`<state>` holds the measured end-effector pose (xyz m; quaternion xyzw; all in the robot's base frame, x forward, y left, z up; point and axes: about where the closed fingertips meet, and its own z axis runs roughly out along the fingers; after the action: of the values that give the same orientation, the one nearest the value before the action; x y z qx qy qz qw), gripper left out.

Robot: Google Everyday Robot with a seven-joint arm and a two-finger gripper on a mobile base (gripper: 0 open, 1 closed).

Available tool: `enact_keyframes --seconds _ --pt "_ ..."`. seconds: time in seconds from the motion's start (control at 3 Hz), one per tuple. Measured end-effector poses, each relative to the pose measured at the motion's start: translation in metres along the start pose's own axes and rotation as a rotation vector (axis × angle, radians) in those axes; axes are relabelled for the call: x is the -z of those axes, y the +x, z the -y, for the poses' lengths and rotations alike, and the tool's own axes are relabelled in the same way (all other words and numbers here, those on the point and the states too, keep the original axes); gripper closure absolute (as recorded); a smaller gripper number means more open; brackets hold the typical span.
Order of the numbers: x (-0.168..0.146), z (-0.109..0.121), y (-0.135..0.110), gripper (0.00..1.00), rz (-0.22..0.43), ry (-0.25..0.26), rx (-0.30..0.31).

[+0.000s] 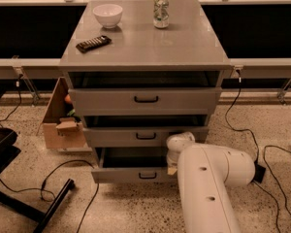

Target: Open bottom drawer

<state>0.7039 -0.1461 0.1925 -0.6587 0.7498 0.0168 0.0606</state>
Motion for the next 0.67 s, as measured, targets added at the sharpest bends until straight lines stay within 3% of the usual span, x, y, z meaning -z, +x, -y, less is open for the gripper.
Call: enact_keyframes --seconds 0.67 --pt "0.0000 0.0000 0.0000 0.51 0.000 0.000 0.000"
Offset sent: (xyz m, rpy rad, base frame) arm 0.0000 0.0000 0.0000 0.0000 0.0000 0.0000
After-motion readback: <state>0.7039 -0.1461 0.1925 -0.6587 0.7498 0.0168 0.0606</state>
